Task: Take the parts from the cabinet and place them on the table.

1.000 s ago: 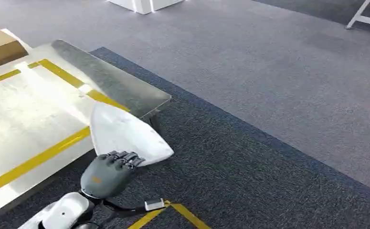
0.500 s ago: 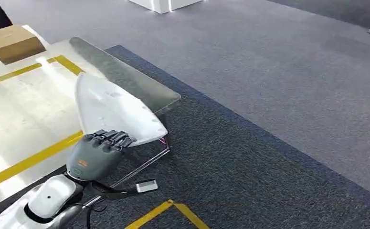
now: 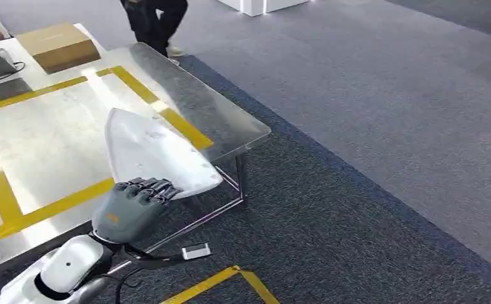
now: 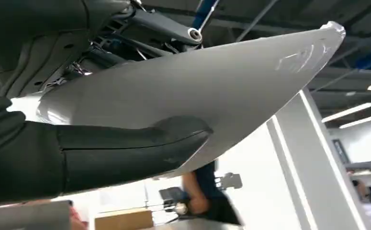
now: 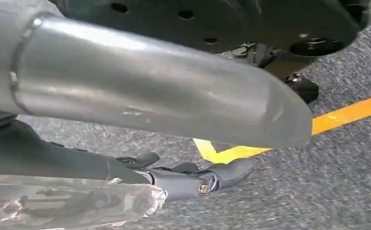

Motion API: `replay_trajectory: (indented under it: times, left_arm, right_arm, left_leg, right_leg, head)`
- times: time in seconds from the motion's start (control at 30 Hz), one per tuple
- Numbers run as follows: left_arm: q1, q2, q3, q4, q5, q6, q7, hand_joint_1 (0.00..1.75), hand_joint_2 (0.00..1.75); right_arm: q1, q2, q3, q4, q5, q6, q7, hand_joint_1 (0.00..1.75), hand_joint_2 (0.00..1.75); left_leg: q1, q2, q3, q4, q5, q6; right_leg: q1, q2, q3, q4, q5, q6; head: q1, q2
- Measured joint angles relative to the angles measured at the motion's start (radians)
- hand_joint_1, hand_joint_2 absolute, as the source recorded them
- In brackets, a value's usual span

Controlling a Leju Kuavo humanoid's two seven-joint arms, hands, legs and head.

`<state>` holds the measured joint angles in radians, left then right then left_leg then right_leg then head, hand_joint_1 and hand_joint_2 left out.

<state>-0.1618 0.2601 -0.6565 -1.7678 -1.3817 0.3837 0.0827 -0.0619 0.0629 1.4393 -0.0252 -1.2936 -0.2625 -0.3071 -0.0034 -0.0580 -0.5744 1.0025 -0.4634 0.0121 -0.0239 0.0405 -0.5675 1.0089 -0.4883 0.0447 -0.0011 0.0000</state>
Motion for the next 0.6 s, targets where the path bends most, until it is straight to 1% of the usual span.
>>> replay_trajectory:
  times: [0.07, 0.1, 0.13, 0.17, 0.2, 0.23, 0.27, 0.3, 0.33, 0.37, 0.4, 0.43, 0.47, 0.5, 0.53, 0.57, 0.6]
  left_arm:
    - [0.016, 0.010, 0.006, 0.002, 0.000, 0.000, 0.005, 1.75, 1.75]
    - [0.022, 0.015, 0.008, 0.002, 0.000, 0.000, 0.007, 1.75, 1.75]
    - [0.025, 0.019, 0.011, 0.002, 0.000, 0.001, 0.008, 1.75, 1.75]
    - [0.024, 0.023, 0.013, 0.002, -0.001, 0.001, 0.008, 1.75, 1.75]
    - [0.025, 0.024, 0.016, 0.002, 0.000, 0.001, 0.009, 1.75, 1.75]
    - [0.027, 0.024, 0.016, 0.002, 0.000, 0.001, 0.010, 1.75, 1.75]
    - [0.031, 0.026, 0.016, 0.003, -0.001, 0.001, 0.010, 1.75, 1.75]
    - [0.035, 0.026, 0.018, 0.005, -0.002, 0.001, 0.010, 1.75, 1.75]
    - [0.037, 0.028, 0.020, 0.006, -0.005, 0.000, 0.010, 1.75, 1.75]
    - [0.038, 0.029, 0.022, 0.006, -0.010, 0.000, 0.010, 1.75, 1.75]
    - [0.039, 0.031, 0.024, 0.006, -0.011, 0.000, 0.010, 1.75, 1.75]
    - [0.040, 0.034, 0.029, 0.006, -0.013, 0.000, 0.010, 1.75, 1.75]
    - [0.041, 0.037, 0.032, 0.006, -0.013, 0.001, 0.010, 1.75, 1.75]
    - [0.041, 0.039, 0.035, 0.006, -0.013, 0.002, 0.010, 1.75, 1.75]
    - [0.049, 0.042, 0.040, 0.006, -0.014, 0.003, 0.011, 1.75, 1.75]
    - [0.060, 0.045, 0.047, 0.006, -0.013, 0.003, 0.011, 1.75, 1.75]
    - [0.069, 0.048, 0.053, 0.006, -0.012, 0.003, 0.011, 1.75, 1.75]
  right_arm:
    - [0.001, 0.000, 0.000, 0.000, 0.000, 0.000, -0.001, 0.00, 0.00]
    - [0.000, 0.001, 0.000, 0.000, 0.000, 0.000, -0.001, 0.00, 0.00]
    - [0.000, 0.001, 0.000, 0.000, 0.000, 0.000, -0.001, 0.00, 0.00]
    - [0.000, 0.001, 0.000, 0.000, -0.001, -0.001, -0.001, 0.00, 0.00]
    - [0.001, 0.001, 0.000, 0.000, -0.007, -0.001, -0.001, 0.00, 0.00]
    - [0.002, 0.001, 0.000, 0.000, -0.006, 0.000, -0.001, 0.00, 0.00]
    - [0.002, 0.001, 0.000, 0.000, -0.006, 0.000, -0.001, 0.00, 0.00]
    - [0.002, 0.001, 0.000, 0.000, -0.006, 0.000, -0.001, 0.00, 0.00]
    - [0.002, 0.001, 0.000, 0.000, -0.006, 0.001, -0.001, 0.00, 0.00]
    - [0.001, 0.001, 0.000, 0.000, -0.006, 0.002, -0.001, 0.00, 0.00]
    - [0.001, 0.001, 0.000, 0.000, -0.006, 0.004, -0.002, 0.00, 0.00]
    - [0.000, 0.001, 0.000, 0.000, -0.006, 0.008, -0.003, 0.00, 0.00]
    - [0.000, 0.003, 0.000, 0.000, -0.006, 0.011, -0.004, 0.00, 0.00]
    - [0.000, 0.003, 0.000, 0.000, -0.006, 0.012, -0.004, 0.00, 0.00]
    - [0.002, 0.003, 0.000, 0.000, -0.006, 0.014, -0.004, 0.00, 0.00]
    - [0.002, 0.003, 0.000, 0.000, -0.006, 0.016, -0.004, 0.00, 0.00]
    - [0.000, 0.003, 0.000, 0.000, -0.006, 0.021, -0.004, 0.00, 0.00]
  left_leg:
    - [0.005, -0.008, -0.001, -0.002, 0.003, -0.009]
    - [0.005, -0.011, -0.003, 0.000, -0.003, -0.015]
    - [0.004, 0.018, -0.007, 0.014, -0.017, -0.021]
    - [0.005, 0.037, -0.029, 0.062, -0.047, -0.026]
    - [0.008, 0.044, -0.066, 0.138, -0.084, -0.029]
    - [0.010, 0.046, -0.106, 0.217, -0.117, -0.031]
    - [0.010, 0.046, -0.139, 0.280, -0.136, -0.032]
    - [0.010, 0.046, -0.152, 0.303, -0.131, -0.032]
    - [0.010, 0.046, -0.142, 0.278, -0.101, -0.029]
    - [0.010, 0.048, -0.115, 0.222, -0.062, -0.025]
    - [0.008, 0.056, -0.071, 0.136, -0.014, -0.017]
    - [0.003, 0.077, -0.026, 0.053, 0.020, -0.006]
    - [-0.007, 0.104, -0.011, 0.024, 0.004, 0.003]
    - [-0.008, 0.101, -0.007, 0.006, -0.002, 0.004]
    - [-0.009, 0.095, -0.012, 0.009, -0.001, 0.004]
    - [-0.009, 0.088, -0.013, 0.009, -0.001, 0.006]
    - [-0.007, 0.082, -0.011, 0.002, 0.002, 0.010]
  right_leg:
    - [0.006, -0.005, -0.002, 0.003, -0.001, -0.010]
    - [0.000, -0.012, 0.001, -0.003, 0.001, -0.019]
    - [-0.001, -0.018, 0.005, -0.004, 0.002, -0.025]
    - [0.001, -0.027, 0.006, -0.004, -0.001, -0.033]
    - [0.003, -0.035, 0.006, -0.004, -0.003, -0.037]
    - [0.005, -0.044, 0.006, -0.004, -0.004, -0.039]
    - [0.006, -0.051, 0.006, -0.004, -0.005, -0.040]
    - [0.007, -0.058, 0.007, -0.004, -0.006, -0.042]
    - [0.008, -0.065, 0.009, -0.004, -0.008, -0.042]
    - [0.010, -0.070, 0.012, -0.004, -0.009, -0.042]
    - [0.013, -0.076, 0.017, -0.004, -0.011, -0.041]
    - [0.014, -0.081, 0.021, -0.004, -0.014, -0.040]
    - [0.020, -0.084, 0.021, -0.002, -0.017, -0.035]
    - [0.021, -0.089, 0.017, -0.001, -0.018, -0.029]
    - [0.021, -0.098, 0.017, -0.003, -0.017, -0.026]
    - [0.020, -0.104, 0.019, -0.006, -0.017, -0.022]
    - [0.022, -0.110, 0.023, -0.008, -0.018, -0.016]
  head:
    - [0.001, 0.000]
    - [0.002, 0.000]
    - [-0.002, 0.000]
    - [-0.010, 0.000]
    - [-0.008, 0.000]
    - [-0.008, 0.000]
    - [-0.009, 0.000]
    - [-0.009, 0.000]
    - [-0.009, 0.000]
    - [-0.009, 0.000]
    - [-0.009, 0.000]
    - [-0.009, 0.000]
    - [-0.007, 0.000]
    - [-0.010, 0.000]
    - [-0.005, 0.000]
    - [-0.009, 0.000]
    - [-0.007, 0.000]
